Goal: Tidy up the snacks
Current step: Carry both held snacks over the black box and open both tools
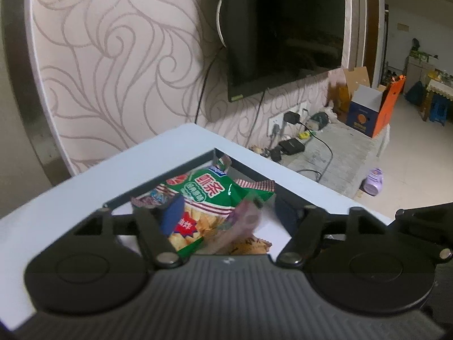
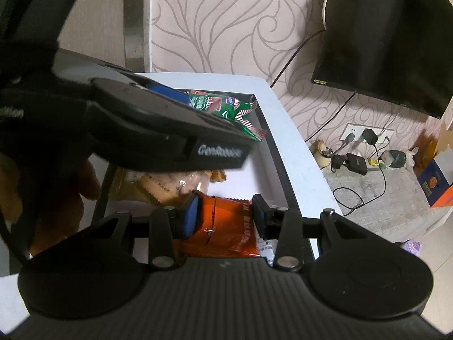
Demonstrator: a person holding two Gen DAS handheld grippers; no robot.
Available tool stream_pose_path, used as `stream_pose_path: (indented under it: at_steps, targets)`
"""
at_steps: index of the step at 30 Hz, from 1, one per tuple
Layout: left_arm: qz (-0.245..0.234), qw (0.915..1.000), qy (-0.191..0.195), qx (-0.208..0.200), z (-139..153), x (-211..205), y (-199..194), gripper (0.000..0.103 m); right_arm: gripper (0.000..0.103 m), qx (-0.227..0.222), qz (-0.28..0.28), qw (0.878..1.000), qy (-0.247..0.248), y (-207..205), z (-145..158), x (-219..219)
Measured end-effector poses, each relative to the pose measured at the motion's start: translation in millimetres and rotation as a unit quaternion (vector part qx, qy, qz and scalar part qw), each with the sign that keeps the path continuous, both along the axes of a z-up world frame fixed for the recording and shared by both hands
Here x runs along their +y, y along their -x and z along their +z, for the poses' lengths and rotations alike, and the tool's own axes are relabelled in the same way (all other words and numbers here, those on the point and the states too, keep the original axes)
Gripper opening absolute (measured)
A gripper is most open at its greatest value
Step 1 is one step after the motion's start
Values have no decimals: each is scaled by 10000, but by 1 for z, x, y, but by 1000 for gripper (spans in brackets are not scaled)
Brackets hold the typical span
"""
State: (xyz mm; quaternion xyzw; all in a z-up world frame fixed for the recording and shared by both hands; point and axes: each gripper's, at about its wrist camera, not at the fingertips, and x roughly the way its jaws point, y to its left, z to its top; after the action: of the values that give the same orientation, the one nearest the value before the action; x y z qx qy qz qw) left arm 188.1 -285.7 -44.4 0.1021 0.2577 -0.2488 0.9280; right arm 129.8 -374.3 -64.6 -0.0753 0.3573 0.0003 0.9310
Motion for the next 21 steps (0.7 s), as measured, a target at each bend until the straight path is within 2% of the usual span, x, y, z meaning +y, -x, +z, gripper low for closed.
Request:
stream_pose_path:
  at_steps: [10,15,21]
  targets:
    - [-61,9999,-82,16,4,0,4,75,48,-128,-111,9998,72,-6,2,1]
    - [75,9999,-77,58,5,3,3,75,48,-176,-205,9995,157,-13,9,-4]
    - [113,9999,-11,55,7,9,10,75,49,-154,-313,9994,-52,-2,9,-9]
